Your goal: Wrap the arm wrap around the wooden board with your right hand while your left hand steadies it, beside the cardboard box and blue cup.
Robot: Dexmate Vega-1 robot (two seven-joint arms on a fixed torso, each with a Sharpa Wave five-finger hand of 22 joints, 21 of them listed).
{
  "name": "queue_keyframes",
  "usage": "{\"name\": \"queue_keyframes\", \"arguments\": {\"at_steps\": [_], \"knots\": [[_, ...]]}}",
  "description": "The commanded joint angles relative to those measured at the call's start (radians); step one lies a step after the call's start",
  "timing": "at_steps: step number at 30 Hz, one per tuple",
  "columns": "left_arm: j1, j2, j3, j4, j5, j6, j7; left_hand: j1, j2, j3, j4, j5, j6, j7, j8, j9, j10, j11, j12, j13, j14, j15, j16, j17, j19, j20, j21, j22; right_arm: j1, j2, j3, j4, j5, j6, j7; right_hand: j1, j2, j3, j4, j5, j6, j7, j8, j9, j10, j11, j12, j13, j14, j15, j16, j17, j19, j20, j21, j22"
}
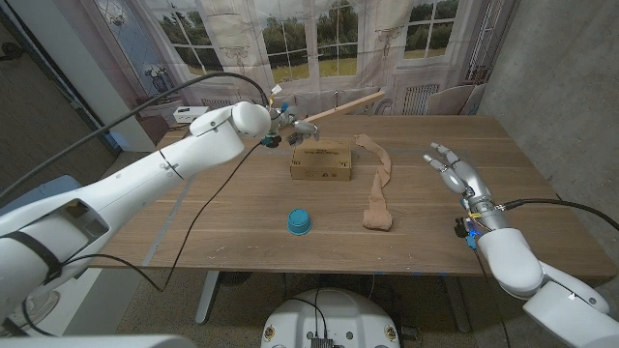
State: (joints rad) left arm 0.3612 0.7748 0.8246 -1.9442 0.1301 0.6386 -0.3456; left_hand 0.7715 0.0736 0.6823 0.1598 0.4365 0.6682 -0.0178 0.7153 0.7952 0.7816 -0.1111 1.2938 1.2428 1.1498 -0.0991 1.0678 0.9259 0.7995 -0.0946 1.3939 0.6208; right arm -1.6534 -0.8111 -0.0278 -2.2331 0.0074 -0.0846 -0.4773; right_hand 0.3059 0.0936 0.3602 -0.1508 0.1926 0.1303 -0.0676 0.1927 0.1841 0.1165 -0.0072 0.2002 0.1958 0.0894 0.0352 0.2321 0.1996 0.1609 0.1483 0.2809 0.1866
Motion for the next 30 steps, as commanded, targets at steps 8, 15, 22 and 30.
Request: {"name": "queue_keyframes", "arguments": {"at_steps": [8, 15, 22, 30], "knots": [[-0.03, -0.011, -0.02, 0.061, -0.048, -0.074, -0.093, -0.003, -0.005, 0.006, -0.002, 0.015, 0.015, 0.004, -0.006, -0.021, 0.013, 0.001, 0.284, 0.005, 0.101, -0.107, 0.033, 0.303, -0.004, -0.079, 0.051, -0.005, 0.047, -0.057, -0.122, -0.137, -0.154, -0.306, 0.038, 0.015, -0.005, 0.003, -0.011, 0.004, -0.009, -0.001, -0.003, 0.002, -0.006, -0.002, -0.001, 0.001, 0.003, -0.005, -0.003, 0.001, 0.007, 0.001, -0.003, 0.001], [-0.033, -0.007, -0.024, 0.07, -0.062, -0.085, -0.112, -0.004, -0.004, 0.007, -0.002, 0.018, 0.015, 0.006, -0.007, -0.024, 0.013, -0.001, 0.284, 0.005, 0.1, -0.107, 0.038, 0.303, -0.005, -0.078, 0.056, -0.006, 0.077, -0.072, -0.171, -0.167, -0.192, -0.384, 0.054, 0.018, -0.007, 0.003, -0.012, 0.003, -0.012, -0.001, -0.004, 0.002, -0.009, -0.002, -0.002, 0.001, 0.002, -0.009, -0.004, 0.001, 0.007, 0.001, -0.004, 0.001], [-0.043, -0.008, -0.025, 0.087, -0.079, -0.101, -0.138, -0.004, -0.002, 0.007, -0.003, 0.021, 0.015, 0.009, -0.005, -0.024, 0.015, 0.0, 0.284, 0.005, 0.098, -0.107, 0.043, 0.302, -0.005, -0.079, 0.06, -0.009, 0.112, -0.085, -0.234, -0.202, -0.241, -0.476, 0.074, 0.022, -0.007, 0.004, -0.012, 0.004, -0.017, -0.003, -0.005, 0.002, -0.011, -0.002, -0.003, 0.001, 0.001, -0.012, -0.005, 0.001, 0.008, 0.0, -0.005, 0.001], [-0.059, -0.012, -0.024, 0.106, -0.106, -0.11, -0.177, -0.004, 0.001, 0.008, -0.003, 0.024, 0.014, 0.012, -0.003, -0.023, 0.017, 0.001, 0.284, 0.005, 0.097, -0.107, 0.05, 0.302, -0.007, -0.079, 0.066, -0.011, 0.148, -0.104, -0.304, -0.242, -0.308, -0.565, 0.098, 0.026, -0.006, 0.005, -0.011, 0.004, -0.021, -0.005, -0.005, 0.003, -0.013, -0.003, -0.003, 0.001, 0.001, -0.018, -0.006, 0.001, 0.009, -0.001, -0.006, 0.001]]}}
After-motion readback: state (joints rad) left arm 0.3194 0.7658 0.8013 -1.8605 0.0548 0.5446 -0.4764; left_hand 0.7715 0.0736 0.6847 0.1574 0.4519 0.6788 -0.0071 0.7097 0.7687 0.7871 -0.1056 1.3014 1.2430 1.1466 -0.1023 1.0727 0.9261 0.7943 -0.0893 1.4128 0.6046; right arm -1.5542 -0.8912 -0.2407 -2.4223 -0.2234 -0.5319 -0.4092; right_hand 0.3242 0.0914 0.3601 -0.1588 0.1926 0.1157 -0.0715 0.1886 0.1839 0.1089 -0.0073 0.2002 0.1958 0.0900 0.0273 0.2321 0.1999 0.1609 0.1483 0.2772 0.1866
